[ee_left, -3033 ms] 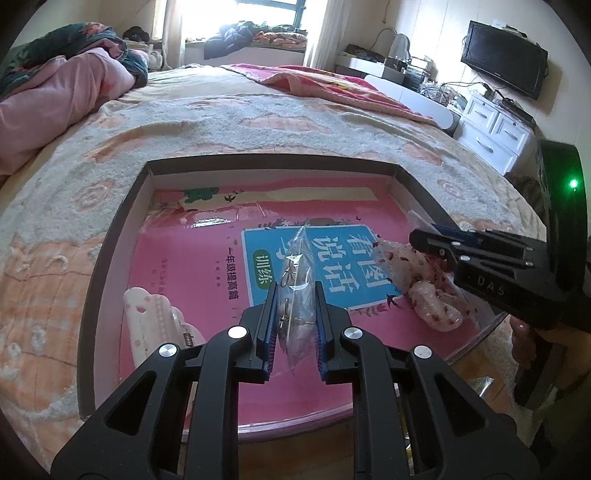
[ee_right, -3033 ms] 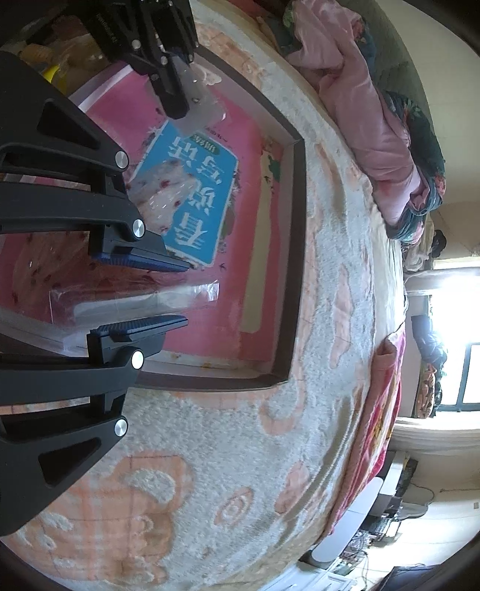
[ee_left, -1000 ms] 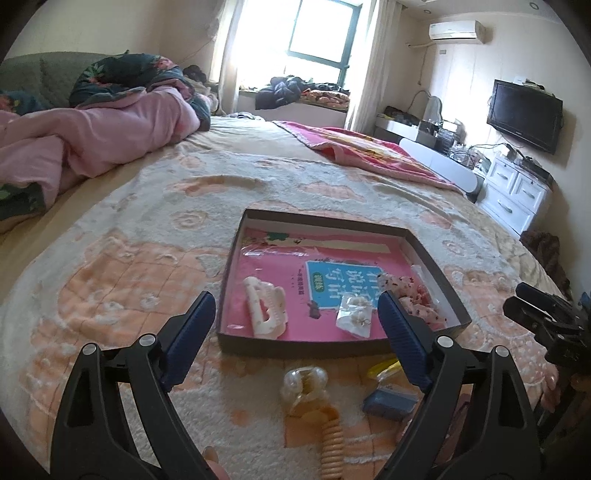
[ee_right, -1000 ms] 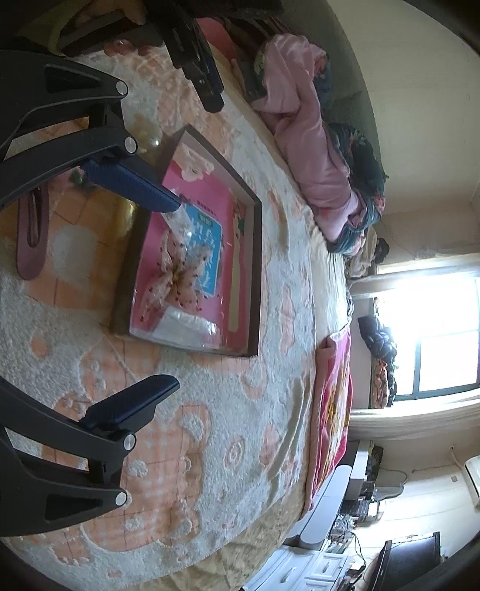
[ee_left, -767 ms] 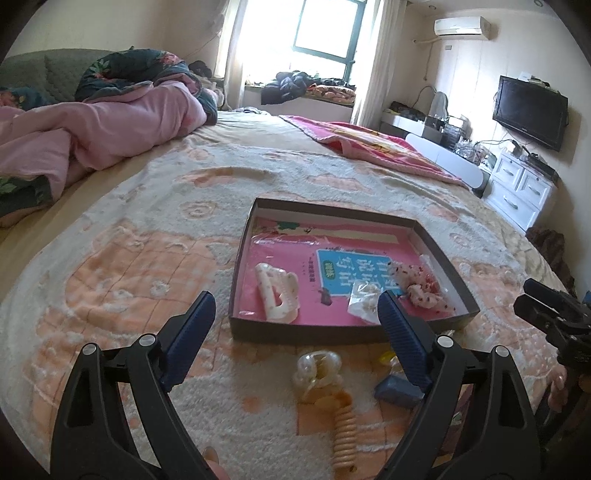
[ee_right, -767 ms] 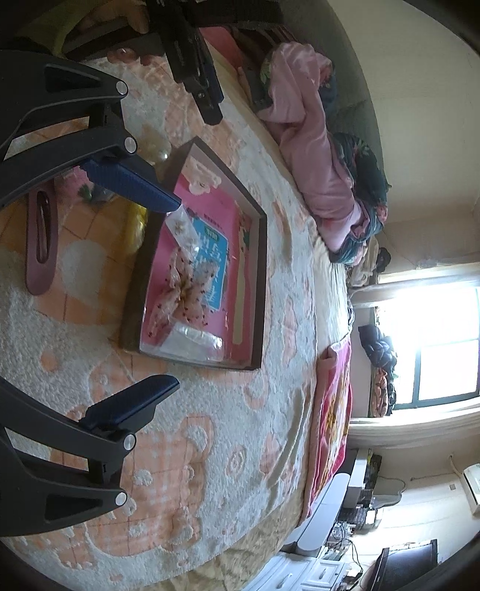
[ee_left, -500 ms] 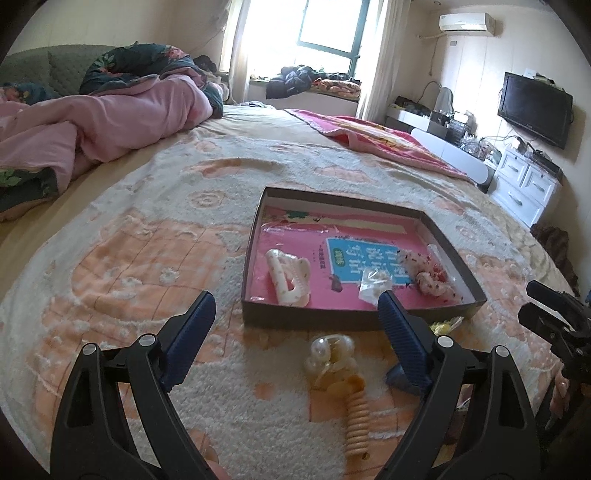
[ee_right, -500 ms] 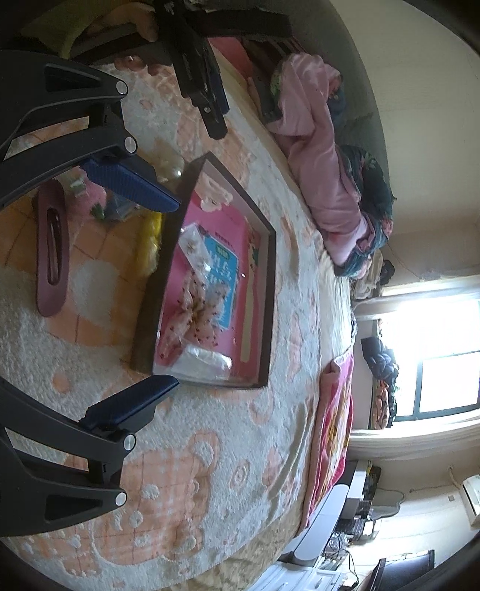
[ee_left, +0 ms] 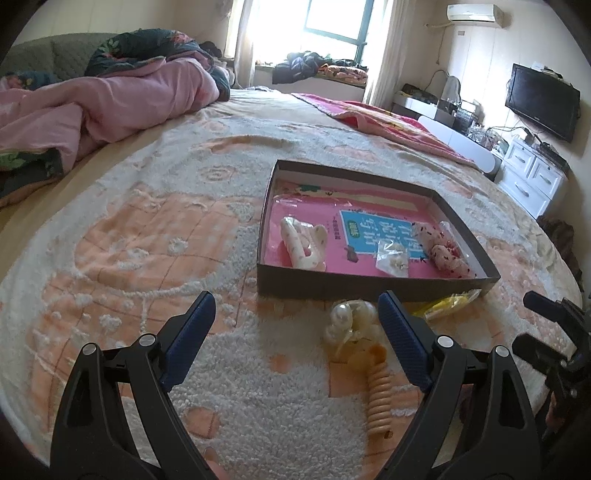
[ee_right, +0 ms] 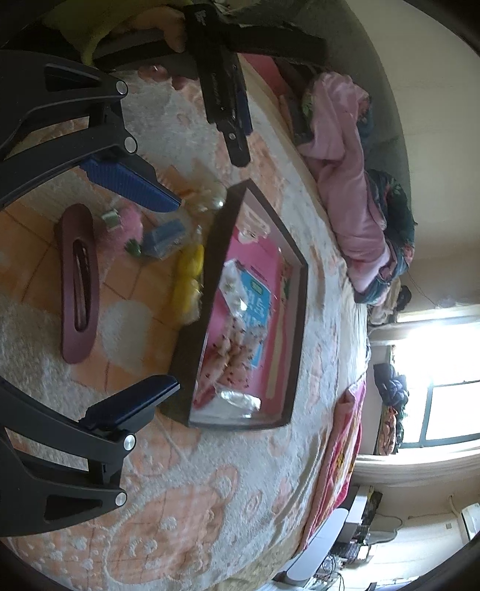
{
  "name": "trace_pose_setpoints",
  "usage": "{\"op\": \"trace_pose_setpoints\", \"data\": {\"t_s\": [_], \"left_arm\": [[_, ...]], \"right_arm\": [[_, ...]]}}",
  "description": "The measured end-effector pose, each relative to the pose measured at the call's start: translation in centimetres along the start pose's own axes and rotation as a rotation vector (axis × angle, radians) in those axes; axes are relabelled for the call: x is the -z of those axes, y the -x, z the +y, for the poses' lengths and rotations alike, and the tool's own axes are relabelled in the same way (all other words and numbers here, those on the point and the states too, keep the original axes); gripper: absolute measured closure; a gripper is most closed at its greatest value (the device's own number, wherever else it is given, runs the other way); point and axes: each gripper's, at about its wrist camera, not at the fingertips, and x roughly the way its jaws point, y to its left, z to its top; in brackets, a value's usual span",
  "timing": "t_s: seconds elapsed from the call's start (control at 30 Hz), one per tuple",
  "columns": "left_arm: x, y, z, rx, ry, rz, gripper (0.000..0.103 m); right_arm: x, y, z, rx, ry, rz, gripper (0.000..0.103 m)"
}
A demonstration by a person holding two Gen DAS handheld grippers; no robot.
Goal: Organize jewelry
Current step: 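Withdraw both tools from the tray toward the remaining items, then grasp the clear bottle with the left tool while the right tool grasps the pink pom-pom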
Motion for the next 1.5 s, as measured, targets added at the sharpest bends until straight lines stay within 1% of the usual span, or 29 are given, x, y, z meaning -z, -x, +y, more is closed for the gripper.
{"op": "trace_pose_setpoints", "data": {"t_s": [0.13, 0.27, 0.33, 0.4, 0.53, 0.57, 0.67, 0.73, 0.77, 0.8, 0.83, 0.9, 0.93, 1.0, 1.03, 1.07, 1.27, 1.5], "left_arm": [[0.4, -0.5, -0.2, 0.020, 0.004, 0.013, 0.022], [0.8, -1.3, -0.5, 0.059, 0.009, 0.032, 0.022], [0.9, -1.7, -0.8, 0.073, 0.007, 0.041, 0.022], [1.0, -2.1, -1.1, 0.084, -0.002, 0.048, 0.022], [1.3, -2.9, -1.8, 0.115, -0.019, 0.063, 0.023], [1.3, -3.1, -1.9, 0.120, -0.022, 0.068, 0.024], [1.4, -3.7, -2.2, 0.132, -0.028, 0.082, 0.029], [1.4, -4.1, -2.2, 0.140, -0.024, 0.092, 0.033], [1.4, -4.3, -2.2, 0.145, -0.023, 0.097, 0.035], [1.4, -4.5, -2.3, 0.147, -0.023, 0.101, 0.037], [1.4, -4.6, -2.4, 0.149, -0.024, 0.105, 0.039], [1.4, -4.9, -2.5, 0.153, -0.024, 0.114, 0.048], [1.5, -5.1, -2.5, 0.157, -0.022, 0.119, 0.050], [1.5, -5.4, -2.6, 0.168, -0.016, 0.132, 0.063], [1.6, -5.5, -2.6, 0.166, -0.017, 0.135, 0.065], [1.6, -5.5, -2.6, 0.159, -0.021, 0.134, 0.069], [1.5, -5.2, -2.6, 0.143, -0.035, 0.126, 0.070], [0.9, -3.4, -2.4, 0.142, -0.037, 0.074, 0.070]], "right_arm": [[0.6, -0.5, 1.1, -0.022, 0.029, 0.022, 0.016], [1.4, -1.3, 2.2, -0.044, 0.048, 0.056, 0.017], [1.6, -1.7, 2.7, -0.057, 0.058, 0.071, 0.023], [1.9, -2.1, 3.2, -0.065, 0.075, 0.083, 0.027], [2.3, -3.0, 3.8, -0.082, 0.084, 0.114, 0.039], [2.4, -3.3, 3.9, -0.083, 0.083, 0.124, 0.040], [2.8, -3.8, 4.0, -0.084, 0.083, 0.140, 0.049], [2.9, -4.0, 4.1, -0.086, 0.087, 0.145, 0.060], [3.0, -4.1, 4.2, -0.090, 0.093, 0.146, 0.063], [3.0, -4.2, 4.2, -0.093, 0.098, 0.148, 0.070], [3.1, -4.2, 4.3, -0.095, 0.104, 0.148, 0.073], [3.1, -4.2, 4.4, -0.098, 0.111, 0.142, 0.074], [3.2, -4.2, 4.4, -0.102, 0.110, 0.142, 0.075], [3.2, -4.1, 4.4, -0.108, 0.104, 0.138, 0.075], [3.2, -4.1, 4.3, -0.112, 0.102, 0.137, 0.075], [3.1, -4.0, 4.3, -0.117, 0.096, 0.134, 0.075], [2.8, -3.6, 4.4, -0.136, 0.095, 0.118, 0.075], [2.4, -2.9, 4.6, -0.147, 0.098, 0.094, 0.075]]}}
